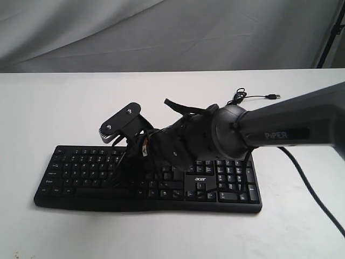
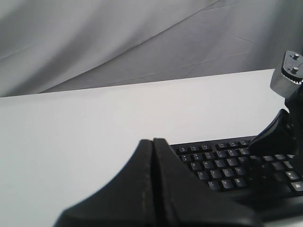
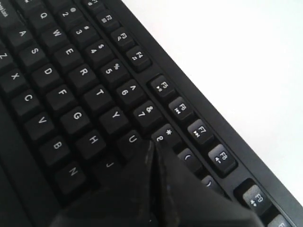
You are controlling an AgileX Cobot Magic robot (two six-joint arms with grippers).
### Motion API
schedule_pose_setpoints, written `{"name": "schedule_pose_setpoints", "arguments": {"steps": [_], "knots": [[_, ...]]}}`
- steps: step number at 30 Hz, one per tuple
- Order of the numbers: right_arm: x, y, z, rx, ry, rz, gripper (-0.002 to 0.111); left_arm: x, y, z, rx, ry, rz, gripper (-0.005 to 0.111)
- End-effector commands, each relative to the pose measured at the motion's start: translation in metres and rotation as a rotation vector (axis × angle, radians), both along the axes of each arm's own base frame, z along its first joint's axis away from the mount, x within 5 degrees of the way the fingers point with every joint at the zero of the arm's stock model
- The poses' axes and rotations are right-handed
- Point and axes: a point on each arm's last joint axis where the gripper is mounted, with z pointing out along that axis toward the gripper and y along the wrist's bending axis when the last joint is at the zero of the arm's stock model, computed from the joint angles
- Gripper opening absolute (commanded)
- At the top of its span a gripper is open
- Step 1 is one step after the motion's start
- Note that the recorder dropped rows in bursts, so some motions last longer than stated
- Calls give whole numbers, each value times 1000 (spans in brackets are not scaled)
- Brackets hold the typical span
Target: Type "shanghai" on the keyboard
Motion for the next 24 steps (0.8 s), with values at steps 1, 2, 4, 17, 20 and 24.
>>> {"name": "schedule_pose_setpoints", "arguments": {"steps": [1,2,4,17,20,24], "knots": [[3,-3,-3,4,-1,-12,0,0,0,-1,-3,-3,-4,0],[3,-3,-5,1,3,-12,0,0,0,-1,-3,-3,-4,0],[3,-3,-7,-1,4,-12,0,0,0,-1,-3,-3,-4,0],[3,-3,-20,-21,23,-12,0,0,0,-1,-3,-3,-4,0],[3,-3,-22,-25,26,-12,0,0,0,-1,-3,-3,-4,0],[3,-4,-12,-16,16,-10,0,0,0,-1,-3,-3,-4,0]]}}
